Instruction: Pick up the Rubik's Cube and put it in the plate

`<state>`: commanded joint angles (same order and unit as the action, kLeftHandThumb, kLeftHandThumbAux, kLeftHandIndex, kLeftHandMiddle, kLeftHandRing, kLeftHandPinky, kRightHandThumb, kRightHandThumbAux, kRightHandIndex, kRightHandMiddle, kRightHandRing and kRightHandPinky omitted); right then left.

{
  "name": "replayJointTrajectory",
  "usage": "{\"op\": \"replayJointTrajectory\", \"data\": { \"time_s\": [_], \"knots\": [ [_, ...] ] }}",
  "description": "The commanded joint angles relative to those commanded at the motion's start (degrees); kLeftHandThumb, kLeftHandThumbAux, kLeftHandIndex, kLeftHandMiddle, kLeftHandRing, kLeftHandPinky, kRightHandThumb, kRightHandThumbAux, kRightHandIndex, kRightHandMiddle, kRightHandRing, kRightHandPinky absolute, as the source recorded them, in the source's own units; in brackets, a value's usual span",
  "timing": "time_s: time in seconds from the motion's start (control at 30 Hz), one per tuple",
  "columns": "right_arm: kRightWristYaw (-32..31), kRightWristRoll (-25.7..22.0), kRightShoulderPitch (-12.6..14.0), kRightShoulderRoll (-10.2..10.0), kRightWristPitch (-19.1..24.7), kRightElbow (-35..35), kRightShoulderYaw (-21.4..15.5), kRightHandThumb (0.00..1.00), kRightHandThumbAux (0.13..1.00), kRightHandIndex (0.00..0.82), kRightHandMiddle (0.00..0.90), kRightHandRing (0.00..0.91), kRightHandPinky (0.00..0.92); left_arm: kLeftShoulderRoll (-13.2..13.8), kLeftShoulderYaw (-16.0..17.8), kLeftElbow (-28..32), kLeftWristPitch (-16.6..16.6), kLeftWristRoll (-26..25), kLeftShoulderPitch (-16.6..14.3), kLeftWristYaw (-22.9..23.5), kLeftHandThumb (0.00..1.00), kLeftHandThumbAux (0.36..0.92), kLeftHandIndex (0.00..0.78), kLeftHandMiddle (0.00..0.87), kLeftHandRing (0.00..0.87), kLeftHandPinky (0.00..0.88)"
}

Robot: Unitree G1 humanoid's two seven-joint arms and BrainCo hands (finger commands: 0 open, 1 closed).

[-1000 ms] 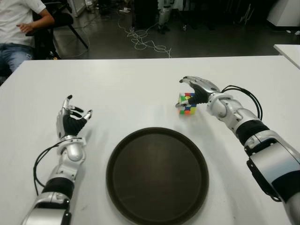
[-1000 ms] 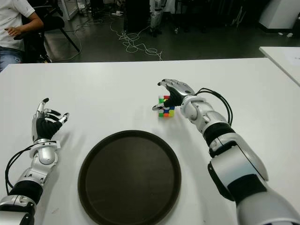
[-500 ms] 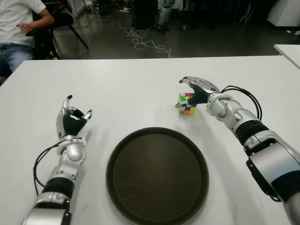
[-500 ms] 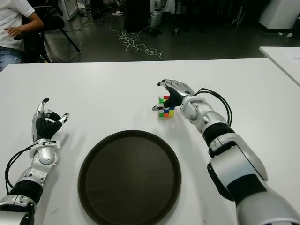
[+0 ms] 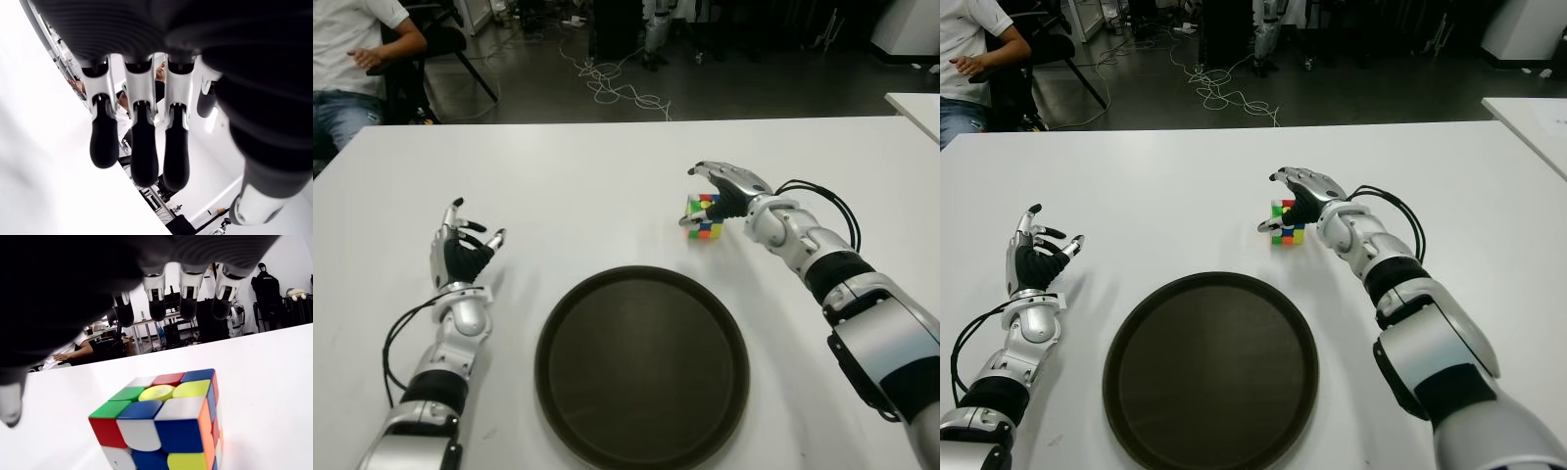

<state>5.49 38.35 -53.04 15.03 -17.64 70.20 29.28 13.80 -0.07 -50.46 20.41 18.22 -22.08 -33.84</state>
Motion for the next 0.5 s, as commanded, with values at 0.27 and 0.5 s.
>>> {"op": "replayJointTrajectory", "data": {
  "time_s": [0.27,0.5],
  "knots": [
    [-0.7,0.2,-0.3,-0.3,1.0,0.6,0.4,0.0,0.488,0.0,0.0,0.0,0.0,0.0,-0.1,0.9,-0.1,0.1,0.4,0.0,0.0,0.738,0.0,0.445,0.709,0.709],
    [-0.9,0.6,-0.3,-0.3,1.2,1.0,0.9,0.0,0.491,0.0,0.0,0.0,0.0,0.1,0.0,0.6,0.1,-0.2,0.3,0.7,0.001,0.738,0.0,0.439,0.704,0.709]
  ]
}}
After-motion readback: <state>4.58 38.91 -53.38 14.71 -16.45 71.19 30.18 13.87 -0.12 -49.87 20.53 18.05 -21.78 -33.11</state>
